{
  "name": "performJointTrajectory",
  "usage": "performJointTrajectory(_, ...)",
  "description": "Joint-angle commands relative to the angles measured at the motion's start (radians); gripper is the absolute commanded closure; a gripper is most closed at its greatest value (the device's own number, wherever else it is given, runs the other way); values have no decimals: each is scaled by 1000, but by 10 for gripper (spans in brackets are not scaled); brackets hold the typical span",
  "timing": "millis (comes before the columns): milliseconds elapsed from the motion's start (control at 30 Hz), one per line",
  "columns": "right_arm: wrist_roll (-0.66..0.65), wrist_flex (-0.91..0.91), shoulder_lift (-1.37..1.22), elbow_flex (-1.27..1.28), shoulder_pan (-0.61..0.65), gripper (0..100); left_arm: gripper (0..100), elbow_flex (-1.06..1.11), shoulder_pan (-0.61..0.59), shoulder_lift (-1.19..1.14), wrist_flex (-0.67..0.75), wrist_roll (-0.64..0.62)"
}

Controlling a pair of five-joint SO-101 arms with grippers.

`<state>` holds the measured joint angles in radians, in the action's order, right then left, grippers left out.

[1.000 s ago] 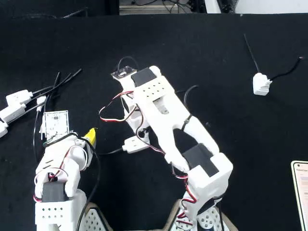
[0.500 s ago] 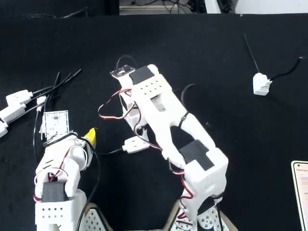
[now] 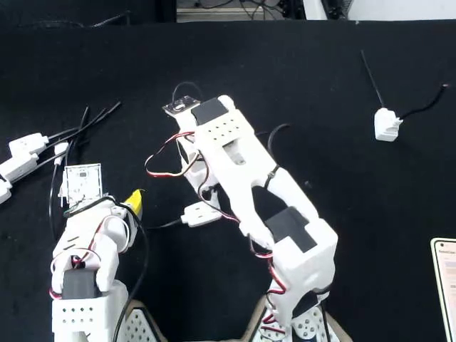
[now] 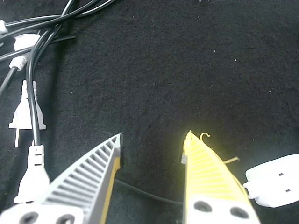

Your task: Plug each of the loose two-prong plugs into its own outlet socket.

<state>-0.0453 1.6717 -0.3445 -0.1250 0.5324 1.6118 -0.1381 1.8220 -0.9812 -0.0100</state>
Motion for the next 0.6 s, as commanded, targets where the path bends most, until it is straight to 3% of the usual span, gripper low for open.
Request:
performJointTrajectory(0, 12, -44, 90, 56, -15, 988, 780, -10, -4, 3, 11, -8)
performJointTrajectory(233, 6, -155, 229, 277, -15, 988, 780, -10, -4, 3, 12, -9)
performJointTrajectory(567, 6, -209, 186, 300, -12, 988, 780, -10, -4, 3, 12, -9)
